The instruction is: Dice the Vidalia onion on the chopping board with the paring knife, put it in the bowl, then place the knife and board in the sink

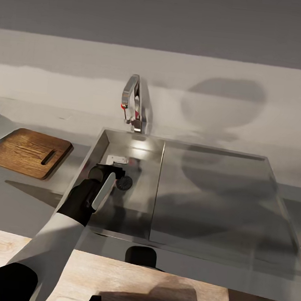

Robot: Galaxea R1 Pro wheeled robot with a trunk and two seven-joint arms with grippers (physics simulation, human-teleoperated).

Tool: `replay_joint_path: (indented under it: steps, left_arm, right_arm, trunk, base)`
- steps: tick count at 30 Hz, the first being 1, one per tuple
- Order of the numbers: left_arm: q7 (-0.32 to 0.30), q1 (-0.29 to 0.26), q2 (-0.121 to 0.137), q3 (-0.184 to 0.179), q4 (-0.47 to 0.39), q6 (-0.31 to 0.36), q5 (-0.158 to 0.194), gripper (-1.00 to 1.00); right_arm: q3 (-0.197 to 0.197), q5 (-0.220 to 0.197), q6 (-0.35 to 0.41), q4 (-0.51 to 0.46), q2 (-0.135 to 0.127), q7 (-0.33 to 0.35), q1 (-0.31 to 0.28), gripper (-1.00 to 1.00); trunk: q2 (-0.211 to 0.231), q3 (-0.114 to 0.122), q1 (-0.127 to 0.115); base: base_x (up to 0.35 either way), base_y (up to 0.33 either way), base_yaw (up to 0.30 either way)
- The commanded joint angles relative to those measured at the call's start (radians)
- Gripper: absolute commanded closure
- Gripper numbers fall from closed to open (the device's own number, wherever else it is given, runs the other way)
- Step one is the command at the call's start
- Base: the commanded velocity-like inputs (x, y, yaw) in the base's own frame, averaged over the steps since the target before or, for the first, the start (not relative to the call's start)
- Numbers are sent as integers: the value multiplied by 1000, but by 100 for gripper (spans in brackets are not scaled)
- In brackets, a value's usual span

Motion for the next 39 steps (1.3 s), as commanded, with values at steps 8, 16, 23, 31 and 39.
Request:
replay_joint_path:
  steps: [8,16,23,31,39]
  left_arm:
    - [10,-1,0,-2,0,2,10,-100]
    - [10,-1,0,-2,0,2,10,-100]
    - [10,-1,1,-2,-1,2,11,-100]
    - [10,-1,2,-2,0,2,10,100]
    - [10,-1,2,-2,0,2,10,100]
  right_arm:
    - [8,-9,-3,0,1,-3,0,-100]
    - [8,-9,-3,1,1,-3,0,-100]
    - [8,-9,-3,0,0,-3,0,-100]
    - [8,-9,-3,1,0,-3,0,-100]
    - [8,-10,-3,1,0,-3,0,-100]
  trunk:
    - [-1,-9,0]
    - [-1,-11,0]
    - [-1,-11,0]
    - [-1,-11,0]
    - [-1,-11,0]
  base:
    - [0,0,0]
    - [0,0,0]
    - [0,0,0]
    - [0,0,0]
    - [0,0,0]
